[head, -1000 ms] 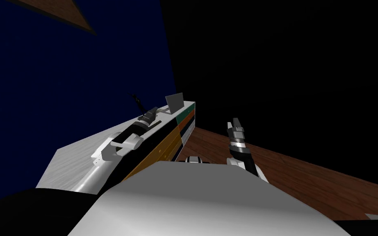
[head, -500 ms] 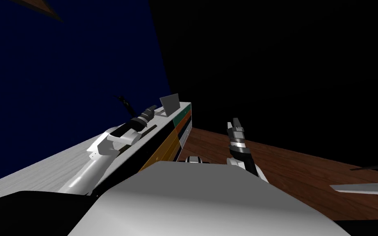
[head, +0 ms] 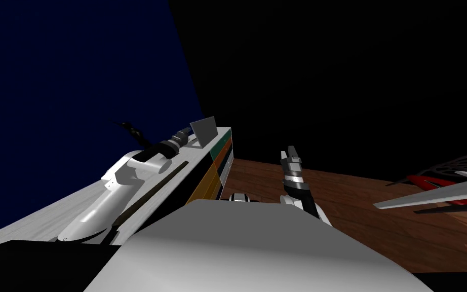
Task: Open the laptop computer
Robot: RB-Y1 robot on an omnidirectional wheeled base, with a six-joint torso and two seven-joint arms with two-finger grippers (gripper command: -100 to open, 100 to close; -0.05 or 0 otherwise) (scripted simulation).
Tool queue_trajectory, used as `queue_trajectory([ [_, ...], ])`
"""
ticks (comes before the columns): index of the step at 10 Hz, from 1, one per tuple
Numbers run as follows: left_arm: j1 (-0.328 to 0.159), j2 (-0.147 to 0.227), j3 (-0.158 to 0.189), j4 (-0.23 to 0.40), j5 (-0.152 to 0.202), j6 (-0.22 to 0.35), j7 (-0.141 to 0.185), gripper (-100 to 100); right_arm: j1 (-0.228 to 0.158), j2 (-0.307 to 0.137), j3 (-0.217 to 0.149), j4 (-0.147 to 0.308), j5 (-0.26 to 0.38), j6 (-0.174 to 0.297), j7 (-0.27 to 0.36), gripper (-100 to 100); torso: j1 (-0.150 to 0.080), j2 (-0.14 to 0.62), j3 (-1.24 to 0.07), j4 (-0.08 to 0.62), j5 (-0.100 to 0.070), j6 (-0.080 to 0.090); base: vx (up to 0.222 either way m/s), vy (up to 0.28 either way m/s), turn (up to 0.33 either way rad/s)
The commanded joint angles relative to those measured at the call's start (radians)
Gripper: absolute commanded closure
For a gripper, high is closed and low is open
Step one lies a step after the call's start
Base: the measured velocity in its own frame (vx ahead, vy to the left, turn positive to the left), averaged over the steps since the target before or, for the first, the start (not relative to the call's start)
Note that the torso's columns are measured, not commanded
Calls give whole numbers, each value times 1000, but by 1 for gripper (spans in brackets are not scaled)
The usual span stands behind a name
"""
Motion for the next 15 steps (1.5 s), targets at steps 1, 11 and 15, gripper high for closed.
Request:
queue_trajectory([
  [1, -26, 29, 8, 15, 19, 45, 30, -100, 0, 0, 0, 0, 0, 0, 0, 0, 0, 1, 0, 0, 0, 0, 28, 77, -216],
  [11, -85, 58, 37, 57, 96, 120, 116, 100, 0, 0, 0, 0, 0, 0, 0, 0, 5, 4, 4, 0, 5, 1, 33, 59, -81],
  [15, -116, 25, 54, 87, 156, 142, 182, 100, 0, 0, 0, 0, 0, 0, 0, 0, -3, -1, -1, -2, 1, 2, -12, 19, -28],
])
